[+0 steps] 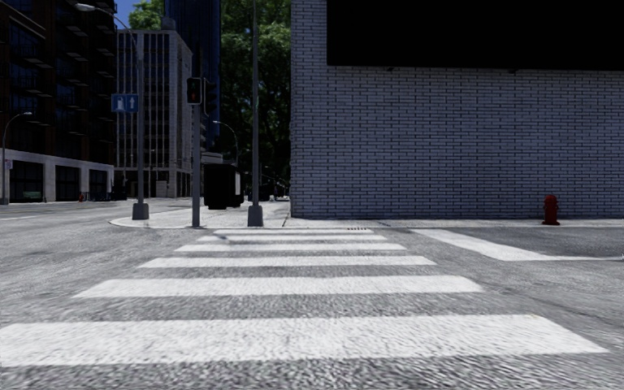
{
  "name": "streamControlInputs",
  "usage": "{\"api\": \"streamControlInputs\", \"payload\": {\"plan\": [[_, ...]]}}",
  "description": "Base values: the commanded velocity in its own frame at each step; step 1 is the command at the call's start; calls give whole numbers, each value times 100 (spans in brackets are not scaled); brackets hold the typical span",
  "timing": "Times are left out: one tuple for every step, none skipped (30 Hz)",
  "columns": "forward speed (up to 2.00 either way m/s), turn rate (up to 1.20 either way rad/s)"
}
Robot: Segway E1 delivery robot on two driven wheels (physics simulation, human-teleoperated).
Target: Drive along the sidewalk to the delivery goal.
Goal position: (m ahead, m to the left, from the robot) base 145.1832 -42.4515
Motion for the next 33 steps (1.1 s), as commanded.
{"api": "streamControlInputs", "payload": {"plan": [[124, 17], [125, 17], [125, 17], [126, 17], [127, 20], [129, 22], [131, 23], [133, 24], [133, 24], [134, 24], [135, 25], [138, 26], [138, 26], [140, 29], [144, 31], [147, 31], [149, 32], [149, 32], [152, 32], [154, 32], [157, 32], [178, 29], [178, 29], [187, 21], [190, 12], [190, 0], [190, 0], [190, 0], [190, 0], [190, 0], [190, 0], [190, 0], [190, 0]]}}
